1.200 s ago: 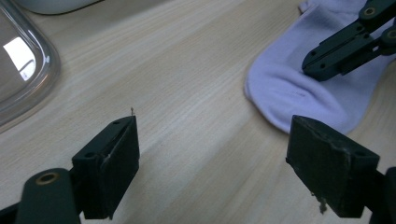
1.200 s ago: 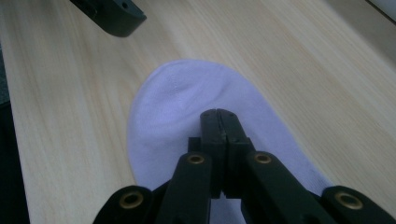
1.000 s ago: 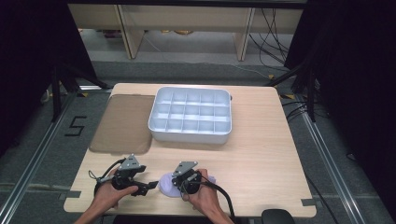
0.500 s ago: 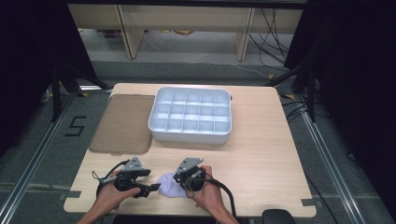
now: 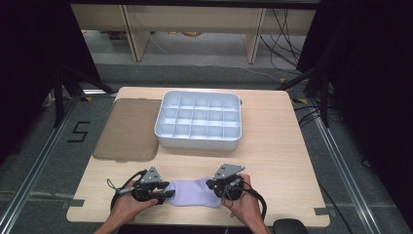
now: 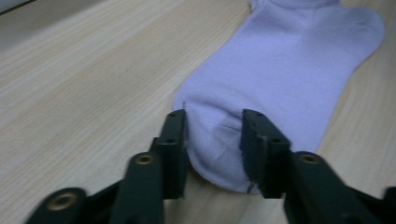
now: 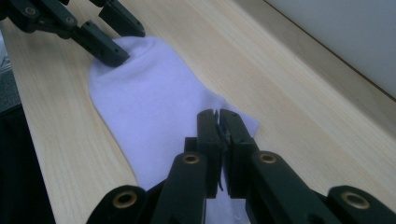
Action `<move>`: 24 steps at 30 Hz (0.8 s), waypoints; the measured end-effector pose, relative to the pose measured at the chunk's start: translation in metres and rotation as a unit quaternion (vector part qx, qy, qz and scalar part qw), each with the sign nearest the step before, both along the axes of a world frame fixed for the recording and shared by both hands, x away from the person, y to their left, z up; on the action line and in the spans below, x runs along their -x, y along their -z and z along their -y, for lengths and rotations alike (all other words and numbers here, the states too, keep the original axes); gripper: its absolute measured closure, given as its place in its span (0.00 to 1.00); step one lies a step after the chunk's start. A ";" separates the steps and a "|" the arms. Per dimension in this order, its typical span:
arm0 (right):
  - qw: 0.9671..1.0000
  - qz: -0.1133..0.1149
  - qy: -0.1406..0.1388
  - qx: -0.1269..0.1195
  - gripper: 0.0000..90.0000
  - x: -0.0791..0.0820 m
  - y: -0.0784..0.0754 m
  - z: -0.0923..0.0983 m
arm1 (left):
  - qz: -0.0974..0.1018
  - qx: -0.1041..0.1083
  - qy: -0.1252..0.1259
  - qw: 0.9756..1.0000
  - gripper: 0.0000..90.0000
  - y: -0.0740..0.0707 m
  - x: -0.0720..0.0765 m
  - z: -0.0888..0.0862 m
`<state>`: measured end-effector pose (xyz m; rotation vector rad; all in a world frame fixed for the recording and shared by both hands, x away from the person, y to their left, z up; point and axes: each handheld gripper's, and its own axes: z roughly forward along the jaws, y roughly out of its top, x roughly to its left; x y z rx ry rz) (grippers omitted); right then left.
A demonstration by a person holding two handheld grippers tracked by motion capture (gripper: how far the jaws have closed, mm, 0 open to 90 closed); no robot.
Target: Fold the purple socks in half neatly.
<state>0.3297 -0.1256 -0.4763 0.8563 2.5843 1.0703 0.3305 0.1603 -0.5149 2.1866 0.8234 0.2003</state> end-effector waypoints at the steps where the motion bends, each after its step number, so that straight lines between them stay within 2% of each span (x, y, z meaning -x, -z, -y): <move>1: 1.000 0.008 -0.004 -0.001 0.97 0.000 0.000 0.000 | 0.003 -0.002 0.008 1.000 0.77 0.000 0.001 0.000; 2: 1.000 0.007 -0.007 0.000 0.97 0.000 0.000 0.000 | 0.007 -0.005 0.006 1.000 0.82 0.001 0.002 0.001; 3: 1.000 0.011 -0.006 -0.005 0.97 0.001 0.001 -0.001 | 0.014 -0.010 0.018 1.000 0.85 0.000 0.002 0.001; 4: 1.000 0.009 -0.014 0.001 0.97 0.000 0.001 -0.001 | 0.015 -0.001 0.015 1.000 0.87 0.001 0.002 0.002; 5: 1.000 0.008 -0.012 0.004 0.98 0.001 0.002 -0.004 | 0.017 -0.004 0.019 1.000 0.91 0.000 0.002 0.002; 6: 1.000 0.008 -0.012 0.004 0.98 0.001 0.002 -0.004 | 0.018 0.000 0.016 1.000 0.91 0.001 0.002 0.002; 7: 1.000 0.007 -0.014 0.001 0.98 0.001 0.004 -0.005 | 0.022 -0.001 0.023 0.999 0.92 0.001 0.001 0.001; 8: 1.000 0.010 -0.019 0.004 0.98 0.001 0.005 -0.006 | 0.020 0.011 0.014 1.000 0.92 0.002 0.002 0.002; 10: 1.000 0.008 -0.025 0.007 0.98 0.001 0.008 -0.009 | 0.024 0.001 0.027 0.999 0.93 0.000 0.000 0.000; 11: 1.000 -0.006 -0.029 0.012 0.98 0.001 0.007 -0.009 | 0.024 0.001 0.024 0.999 0.93 0.000 0.001 0.000; 12: 1.000 0.000 -0.026 0.008 0.98 0.001 0.010 -0.011 | 0.023 0.002 0.021 1.000 0.93 0.001 0.001 -0.001; 14: 0.999 -0.003 -0.036 0.015 0.98 0.000 0.010 -0.012 | 0.026 -0.004 0.034 0.999 0.94 -0.001 0.000 -0.002; 15: 0.999 -0.002 -0.033 0.012 0.98 0.001 0.012 -0.015 | 0.028 -0.002 0.035 0.999 0.94 -0.002 0.000 -0.001; 16: 0.999 0.005 -0.043 0.013 0.99 0.000 0.013 -0.016 | 0.027 0.006 0.027 0.999 0.94 -0.002 0.001 -0.001; 17: 0.999 -0.003 -0.038 0.015 0.99 0.000 0.014 -0.019 | 0.031 0.015 0.026 0.999 0.94 -0.003 0.002 0.000; 18: 0.998 -0.007 -0.054 0.020 0.99 -0.002 0.017 -0.022 | 0.033 -0.001 0.036 0.999 0.94 -0.006 0.000 -0.003; 19: 0.999 -0.010 -0.039 0.027 0.99 -0.002 0.019 -0.024 | 0.028 0.009 0.026 0.999 0.94 -0.006 0.001 -0.003; 20: 0.998 -0.012 -0.045 0.030 0.99 -0.003 0.019 -0.025 | 0.032 0.016 0.029 0.999 0.94 -0.007 0.001 -0.004; 21: 0.998 -0.012 -0.053 0.030 0.99 -0.005 0.021 -0.028 | 0.031 0.009 0.025 0.999 0.94 -0.009 0.001 -0.006; 22: 0.997 -0.004 -0.060 0.037 0.99 -0.008 0.023 -0.030 | 0.035 0.012 0.027 0.999 0.94 -0.010 0.001 -0.006; 23: 0.997 -0.014 -0.057 0.041 0.99 -0.008 0.022 -0.032 | 0.031 0.024 0.024 0.999 0.94 -0.010 0.001 -0.006; 24: 0.997 -0.013 -0.061 0.042 1.00 -0.009 0.023 -0.035 | 0.030 0.027 0.022 0.999 0.94 -0.011 0.001 -0.006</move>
